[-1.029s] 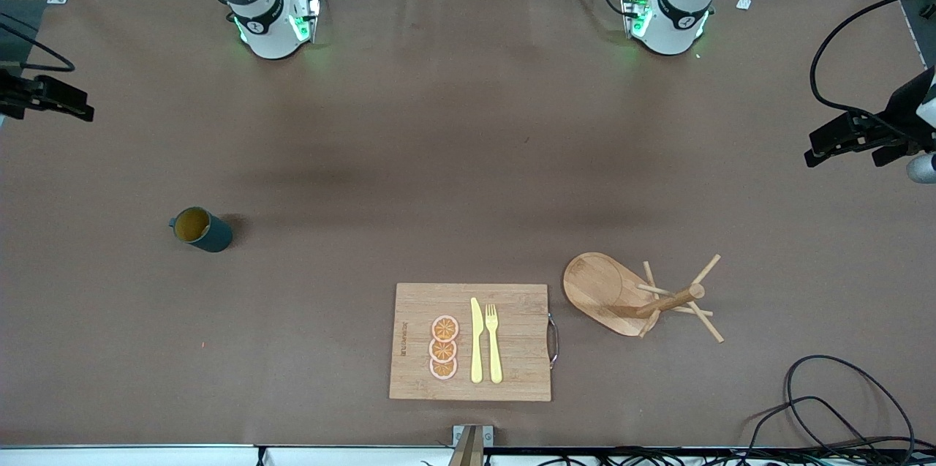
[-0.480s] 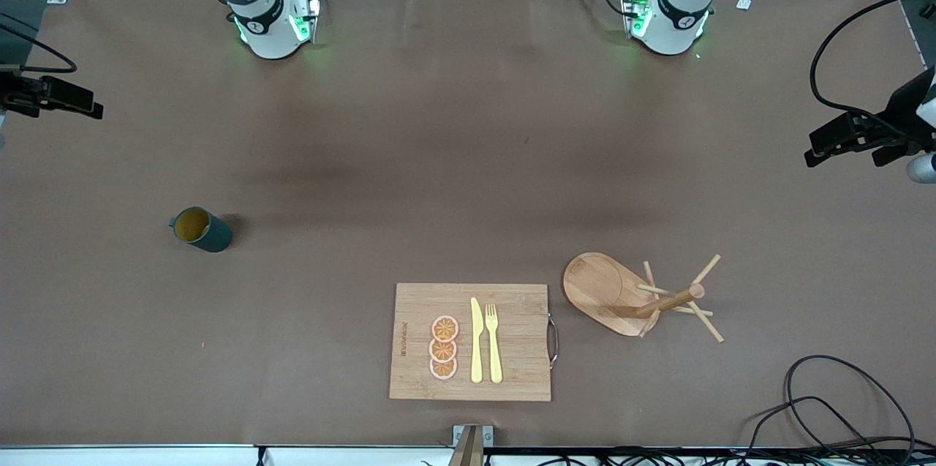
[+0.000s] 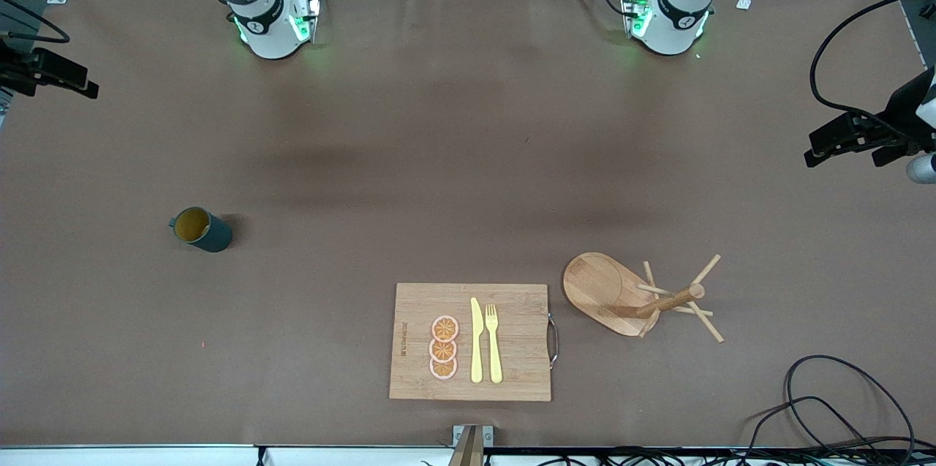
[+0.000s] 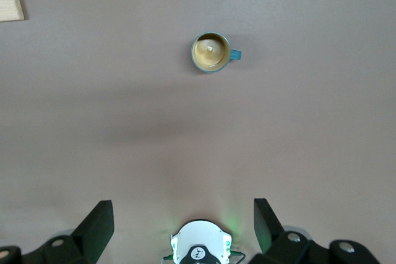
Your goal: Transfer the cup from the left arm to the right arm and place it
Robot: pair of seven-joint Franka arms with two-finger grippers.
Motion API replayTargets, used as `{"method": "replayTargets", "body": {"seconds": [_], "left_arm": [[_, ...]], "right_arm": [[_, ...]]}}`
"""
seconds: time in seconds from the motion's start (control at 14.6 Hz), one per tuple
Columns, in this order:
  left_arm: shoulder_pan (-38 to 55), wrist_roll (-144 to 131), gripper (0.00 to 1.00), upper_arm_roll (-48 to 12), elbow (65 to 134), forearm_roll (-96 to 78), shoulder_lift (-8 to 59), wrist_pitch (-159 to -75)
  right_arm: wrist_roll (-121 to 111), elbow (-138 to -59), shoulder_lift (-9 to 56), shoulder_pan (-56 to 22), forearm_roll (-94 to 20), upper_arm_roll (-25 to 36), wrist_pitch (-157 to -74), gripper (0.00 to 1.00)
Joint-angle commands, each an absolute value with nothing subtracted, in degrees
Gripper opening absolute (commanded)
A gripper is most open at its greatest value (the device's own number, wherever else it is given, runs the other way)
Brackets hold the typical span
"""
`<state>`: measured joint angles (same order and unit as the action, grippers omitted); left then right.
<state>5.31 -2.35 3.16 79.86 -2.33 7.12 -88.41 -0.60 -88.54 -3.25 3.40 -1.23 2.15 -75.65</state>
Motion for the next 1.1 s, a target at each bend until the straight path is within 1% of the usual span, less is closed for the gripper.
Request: {"method": "replayTargets", "body": {"seconds": [0.0, 0.14, 1.03], "left_arm": [[5.10, -1.23, 1.00, 3.25, 79.72, -2.72, 7.03, -88.77], [5.10, -1.23, 1.00, 3.25, 79.63, -2.72, 7.12, -88.77], [4.66, -1.23, 1.00, 3.25, 79.72, -2.81, 7.12, -88.86]], "right_arm": [[0.79, -91.14, -5.71, 2.91, -1.24, 1.50, -77.43, 1.00], [0.79, -91.23, -6.59, 1.41, -0.09, 1.58, -78.05, 1.00], [0.97, -91.14, -6.77, 1.76, -0.88, 2.28, -79.01, 1.00]]}}
